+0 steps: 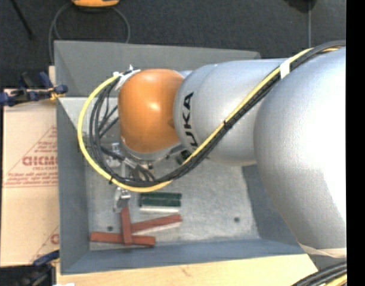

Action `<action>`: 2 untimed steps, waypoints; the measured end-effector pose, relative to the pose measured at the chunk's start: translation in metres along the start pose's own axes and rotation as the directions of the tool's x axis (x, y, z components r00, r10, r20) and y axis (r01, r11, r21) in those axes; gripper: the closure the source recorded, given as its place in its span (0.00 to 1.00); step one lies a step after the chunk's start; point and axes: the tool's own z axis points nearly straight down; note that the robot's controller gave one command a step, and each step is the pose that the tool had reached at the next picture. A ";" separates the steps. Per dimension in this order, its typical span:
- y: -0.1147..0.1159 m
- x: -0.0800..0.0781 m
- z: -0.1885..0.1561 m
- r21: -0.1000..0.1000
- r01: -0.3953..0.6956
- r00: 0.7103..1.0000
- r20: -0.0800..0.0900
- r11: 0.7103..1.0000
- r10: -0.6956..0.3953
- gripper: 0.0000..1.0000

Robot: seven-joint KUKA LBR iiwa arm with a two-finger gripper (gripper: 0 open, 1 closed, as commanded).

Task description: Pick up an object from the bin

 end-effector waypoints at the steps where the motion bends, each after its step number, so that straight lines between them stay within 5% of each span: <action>1: -0.020 0.004 0.007 -0.006 0.027 0.999 0.020 1.000 -0.027 0.00; 2: -0.031 0.013 0.052 -0.004 0.012 1.000 0.003 1.000 -0.012 1.00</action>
Offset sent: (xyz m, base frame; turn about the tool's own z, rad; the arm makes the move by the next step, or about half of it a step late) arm -0.0149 -0.0402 -0.0871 -0.0012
